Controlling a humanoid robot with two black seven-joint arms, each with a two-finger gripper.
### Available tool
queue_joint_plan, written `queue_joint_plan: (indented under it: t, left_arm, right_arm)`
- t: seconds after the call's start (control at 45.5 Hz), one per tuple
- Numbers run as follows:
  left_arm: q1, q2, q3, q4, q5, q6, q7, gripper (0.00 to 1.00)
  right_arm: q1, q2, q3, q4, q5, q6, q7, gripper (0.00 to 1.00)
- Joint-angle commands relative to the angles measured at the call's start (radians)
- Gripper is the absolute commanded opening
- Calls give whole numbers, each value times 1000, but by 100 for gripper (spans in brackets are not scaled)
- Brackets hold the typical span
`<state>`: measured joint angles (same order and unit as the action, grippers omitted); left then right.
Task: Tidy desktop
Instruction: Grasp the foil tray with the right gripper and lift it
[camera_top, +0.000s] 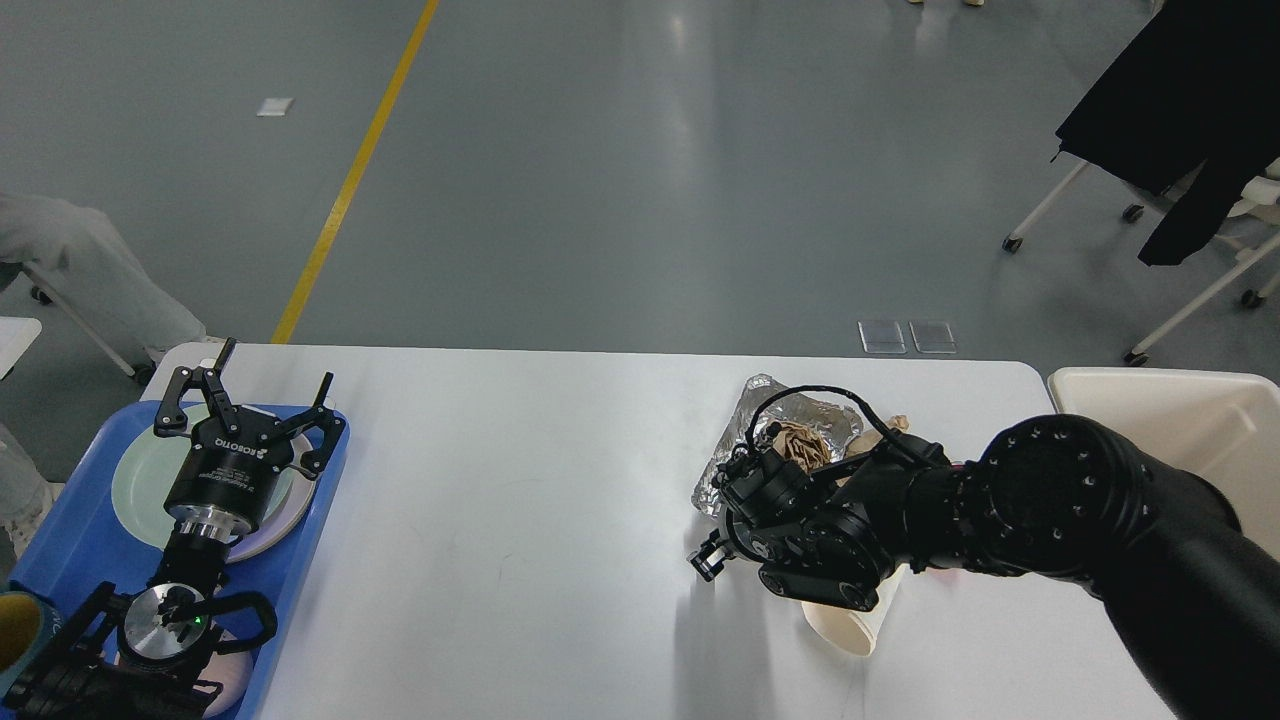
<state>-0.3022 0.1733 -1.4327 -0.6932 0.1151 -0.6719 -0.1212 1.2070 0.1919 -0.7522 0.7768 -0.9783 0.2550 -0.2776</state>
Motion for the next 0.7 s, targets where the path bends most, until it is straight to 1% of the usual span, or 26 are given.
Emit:
queue_joint_plan:
  t: [0.0, 0.066, 0.132, 0.22, 0.263, 0.285, 0.395, 0.681]
  left_arm:
    - [0, 0, 0, 0, 0, 0, 0, 96]
    - [0, 0, 0, 0, 0, 0, 0, 96]
    - [0, 0, 0, 0, 0, 0, 0, 96]
    - [0, 0, 0, 0, 0, 0, 0, 96]
    - [0, 0, 0, 0, 0, 0, 0, 96]
    - [0, 0, 0, 1, 0, 0, 0, 96]
    - [0, 0, 0, 0, 0, 0, 0, 96]
    - [0, 0, 0, 0, 0, 0, 0, 96]
  right_arm:
    - [-7, 0, 1, -8, 1, -30, 0, 53]
    - [-7, 0, 2, -8, 3, -33, 0, 47]
    - [-7, 1, 1, -5, 4, -31, 0, 36]
    - [-9, 1, 2, -2, 4, -31, 0, 27]
    - [-11, 1, 2, -2, 6, -31, 0, 26]
    - [-12, 1, 2, -1, 6, -31, 0, 24]
    - [-15, 1, 4, 1, 12, -33, -2, 0]
    - [-21, 3, 10, 19, 21, -37, -3, 0]
